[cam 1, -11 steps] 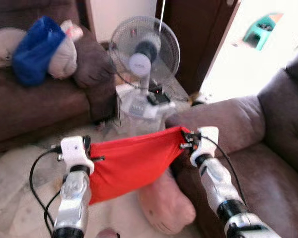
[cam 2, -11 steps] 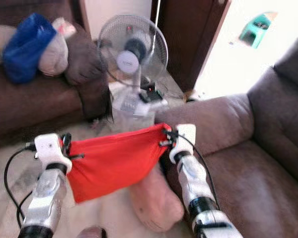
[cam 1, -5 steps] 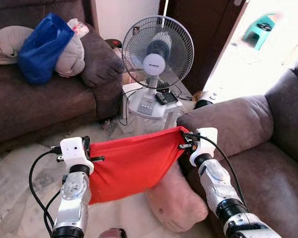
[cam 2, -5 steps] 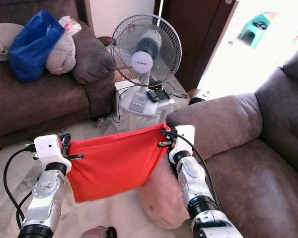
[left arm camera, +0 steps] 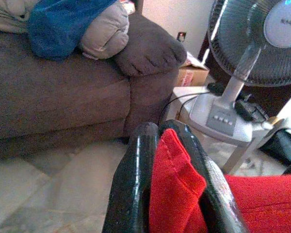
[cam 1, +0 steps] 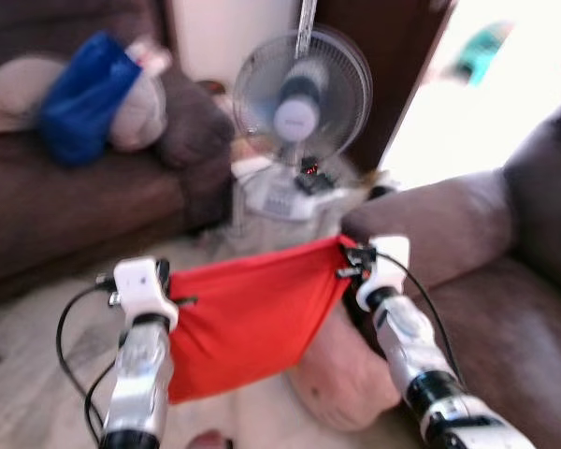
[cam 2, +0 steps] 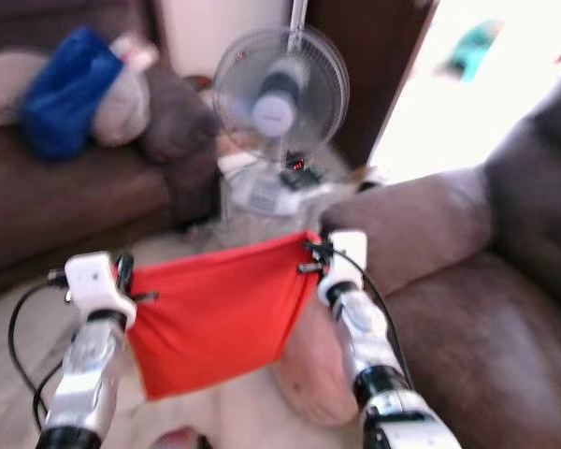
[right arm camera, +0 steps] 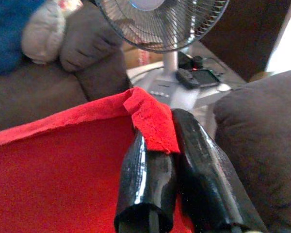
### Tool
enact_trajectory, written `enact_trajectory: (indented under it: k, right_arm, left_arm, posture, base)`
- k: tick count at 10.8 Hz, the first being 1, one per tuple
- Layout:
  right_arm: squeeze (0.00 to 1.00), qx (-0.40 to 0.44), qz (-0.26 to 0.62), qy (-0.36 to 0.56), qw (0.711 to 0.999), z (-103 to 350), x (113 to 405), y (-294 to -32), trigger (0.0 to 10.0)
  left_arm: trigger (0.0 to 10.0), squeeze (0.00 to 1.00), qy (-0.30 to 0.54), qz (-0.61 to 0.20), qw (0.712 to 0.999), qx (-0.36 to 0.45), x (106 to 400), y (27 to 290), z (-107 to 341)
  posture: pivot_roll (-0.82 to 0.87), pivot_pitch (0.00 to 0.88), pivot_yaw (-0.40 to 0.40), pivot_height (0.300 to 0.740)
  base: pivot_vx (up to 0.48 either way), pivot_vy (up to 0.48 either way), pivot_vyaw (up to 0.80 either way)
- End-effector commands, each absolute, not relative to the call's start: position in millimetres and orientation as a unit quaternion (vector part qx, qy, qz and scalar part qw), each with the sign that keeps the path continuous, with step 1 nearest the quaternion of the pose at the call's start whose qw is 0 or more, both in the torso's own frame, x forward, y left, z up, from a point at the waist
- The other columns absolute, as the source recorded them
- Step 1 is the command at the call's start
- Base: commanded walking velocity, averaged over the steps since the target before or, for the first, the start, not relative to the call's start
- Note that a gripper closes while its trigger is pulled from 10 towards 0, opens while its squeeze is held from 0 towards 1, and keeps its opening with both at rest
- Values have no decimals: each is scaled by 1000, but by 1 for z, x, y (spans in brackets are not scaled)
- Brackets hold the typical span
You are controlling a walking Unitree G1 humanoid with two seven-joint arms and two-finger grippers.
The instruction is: Move the pillow to the sofa from floor
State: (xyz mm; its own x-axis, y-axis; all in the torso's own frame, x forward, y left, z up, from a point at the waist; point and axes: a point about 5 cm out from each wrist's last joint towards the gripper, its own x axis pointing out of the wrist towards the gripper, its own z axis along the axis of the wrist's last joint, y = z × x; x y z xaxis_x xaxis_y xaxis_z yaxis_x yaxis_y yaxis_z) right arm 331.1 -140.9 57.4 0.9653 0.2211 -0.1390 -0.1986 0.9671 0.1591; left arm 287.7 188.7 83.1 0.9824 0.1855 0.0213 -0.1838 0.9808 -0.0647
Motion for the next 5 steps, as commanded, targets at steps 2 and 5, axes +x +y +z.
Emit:
enact_trajectory:
  k: [2, 5]
  right_arm:
    - [0, 74, 73, 38, 994, 73, 339, -156, 10000]
    - [0, 77, 70, 48, 993, 71, 339, -157, 10000]
  left_arm:
    - [10000, 0, -37, 115, 992, -27, 286, 200, 91]
    - [10000, 0, -36, 116, 992, -28, 286, 200, 90]
  posture:
    - [137, 57, -105, 740]
    - [137, 59, -107, 740]
  base:
    - [0, 324, 0]
    - [0, 325, -250]
